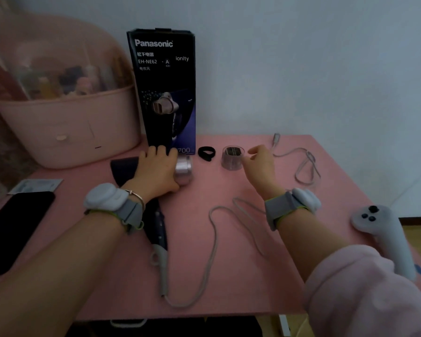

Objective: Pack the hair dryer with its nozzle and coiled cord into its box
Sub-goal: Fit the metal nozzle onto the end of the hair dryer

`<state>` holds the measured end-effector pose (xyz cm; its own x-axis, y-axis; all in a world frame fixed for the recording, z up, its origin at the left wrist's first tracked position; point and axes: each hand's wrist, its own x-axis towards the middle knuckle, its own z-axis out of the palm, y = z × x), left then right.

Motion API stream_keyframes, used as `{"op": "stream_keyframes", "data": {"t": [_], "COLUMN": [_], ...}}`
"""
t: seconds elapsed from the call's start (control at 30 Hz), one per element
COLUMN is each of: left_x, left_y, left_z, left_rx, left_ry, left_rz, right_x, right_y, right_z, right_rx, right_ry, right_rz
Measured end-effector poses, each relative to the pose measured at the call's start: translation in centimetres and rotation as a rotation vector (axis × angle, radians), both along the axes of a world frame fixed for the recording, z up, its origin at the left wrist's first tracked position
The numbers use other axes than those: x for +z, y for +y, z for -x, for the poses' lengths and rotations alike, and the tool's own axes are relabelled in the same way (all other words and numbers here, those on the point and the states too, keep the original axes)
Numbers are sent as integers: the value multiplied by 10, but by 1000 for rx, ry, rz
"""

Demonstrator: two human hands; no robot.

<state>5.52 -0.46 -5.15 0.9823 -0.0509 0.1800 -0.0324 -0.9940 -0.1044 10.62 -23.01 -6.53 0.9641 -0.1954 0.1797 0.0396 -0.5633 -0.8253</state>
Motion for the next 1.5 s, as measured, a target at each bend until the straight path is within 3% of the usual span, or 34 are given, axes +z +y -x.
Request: {"op": "stream_keyframes", "data": {"t": [0.43,0.6,0.67,0.83,1.23,1.5], "left_x": [-5,-8,-8,-6,0,-2], "left_y": [-31,-32,-31,-29,-28,-27], "left_z": [-17,-15,-14,-11,-1,2], "left_rx": [-65,-73,-76,-65,-36,-39], "left_ry": [-37,-62,-72,-107,-130,-148], "left_rz": [32,56,70,128,200,191], "right_x": [4,-1,-2,5,5,7], "right_y": [24,31,29,28,62,66], "right_z": [-36,-29,-25,-20,9,20], "right_rx": [318,274,236,109,233,290], "right_ry": [121,93,42,107,104,5], "right_rz": [430,596,519,-335,-523,-496]}}
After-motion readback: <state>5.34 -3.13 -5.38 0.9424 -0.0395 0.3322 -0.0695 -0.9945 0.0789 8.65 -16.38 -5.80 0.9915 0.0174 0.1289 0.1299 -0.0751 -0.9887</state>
